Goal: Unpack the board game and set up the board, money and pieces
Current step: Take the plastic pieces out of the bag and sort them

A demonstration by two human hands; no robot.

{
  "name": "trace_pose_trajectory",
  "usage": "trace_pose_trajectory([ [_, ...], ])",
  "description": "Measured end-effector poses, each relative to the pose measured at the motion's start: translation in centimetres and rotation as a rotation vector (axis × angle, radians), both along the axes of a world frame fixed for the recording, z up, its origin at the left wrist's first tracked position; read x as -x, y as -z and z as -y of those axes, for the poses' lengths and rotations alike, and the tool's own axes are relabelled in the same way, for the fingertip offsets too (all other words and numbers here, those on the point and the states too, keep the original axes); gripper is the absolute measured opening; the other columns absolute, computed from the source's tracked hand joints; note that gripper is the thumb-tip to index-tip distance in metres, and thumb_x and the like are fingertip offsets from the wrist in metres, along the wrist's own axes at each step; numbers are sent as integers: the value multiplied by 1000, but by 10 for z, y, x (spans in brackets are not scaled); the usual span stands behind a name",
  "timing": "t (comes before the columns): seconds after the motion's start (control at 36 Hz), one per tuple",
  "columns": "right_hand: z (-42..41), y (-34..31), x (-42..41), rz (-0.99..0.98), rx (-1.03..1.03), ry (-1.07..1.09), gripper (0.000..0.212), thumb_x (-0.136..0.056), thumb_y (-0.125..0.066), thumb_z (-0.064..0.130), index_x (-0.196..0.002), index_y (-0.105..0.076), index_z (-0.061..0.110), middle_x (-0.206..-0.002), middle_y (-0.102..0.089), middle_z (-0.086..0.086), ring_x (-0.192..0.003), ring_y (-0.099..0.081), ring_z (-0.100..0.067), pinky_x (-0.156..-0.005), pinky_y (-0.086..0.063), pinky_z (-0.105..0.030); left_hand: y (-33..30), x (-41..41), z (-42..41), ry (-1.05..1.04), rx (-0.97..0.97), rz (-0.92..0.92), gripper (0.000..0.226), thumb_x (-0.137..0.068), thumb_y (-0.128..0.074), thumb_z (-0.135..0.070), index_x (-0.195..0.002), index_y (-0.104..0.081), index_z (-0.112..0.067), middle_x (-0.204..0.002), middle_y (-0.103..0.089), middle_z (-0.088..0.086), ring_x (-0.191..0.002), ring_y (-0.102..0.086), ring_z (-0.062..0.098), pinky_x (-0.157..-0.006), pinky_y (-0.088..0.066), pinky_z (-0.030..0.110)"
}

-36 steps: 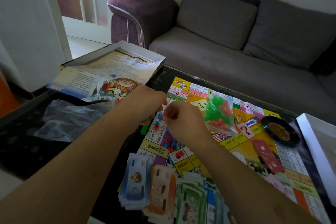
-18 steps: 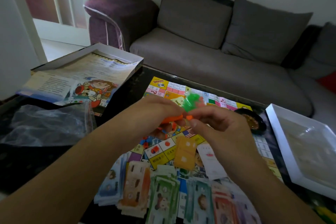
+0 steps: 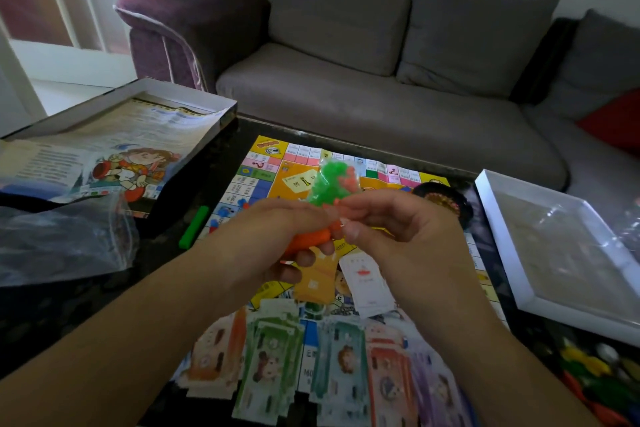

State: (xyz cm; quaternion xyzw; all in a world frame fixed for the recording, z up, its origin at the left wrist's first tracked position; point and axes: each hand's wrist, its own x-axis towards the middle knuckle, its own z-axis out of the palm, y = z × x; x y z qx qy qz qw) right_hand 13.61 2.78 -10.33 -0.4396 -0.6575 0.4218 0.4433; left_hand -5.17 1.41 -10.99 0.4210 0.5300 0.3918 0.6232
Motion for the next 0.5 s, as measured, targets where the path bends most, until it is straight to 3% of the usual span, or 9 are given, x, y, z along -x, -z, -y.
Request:
trace_pose_trajectory([
  [0.11,0,2,-1,-63,3,15,23,-90,-76,-1,-93,-82,20,-104,-81,0,-119,-71,-23,-95,-61,-35,1,-8,1,-27,19,21,34,-99,-63,-38,-98,-77,-7,-78,-66,6,-56,-46,13,-47,-35,24],
  [0.22,4,0,-2,-93,43,36,22,-92,-72,-2,-97,-83,16,-92,-81,0,-83,-77,-10,-76,-58,-18,1,-11,2,-40,23,32,32,-99,-64,-38,-94,-74,-8,-75,-62,6,-54,-42,12,-47,-31,24],
  [0.42,4,4,1,-149,119,114,22,-95,-72,7,-96,-85,25,-87,-80,0,-75,-70,-10,-73,-59,-29,3,-12,5,-44,-8,22,39,-99,-63,-41,-93,-78,-6,-74,-60,5,-53,-36,12,-48,-27,24],
  [0.5,5,5,2,-176,118,108,21,-93,-73,5,-96,-84,23,-88,-80,1,-78,-72,-8,-72,-58,-23,3,-13,5,-61,-27,16,38,-100,-63,-41,-90,-78,-8,-74,-60,6,-54,-34,13,-49,-26,25],
])
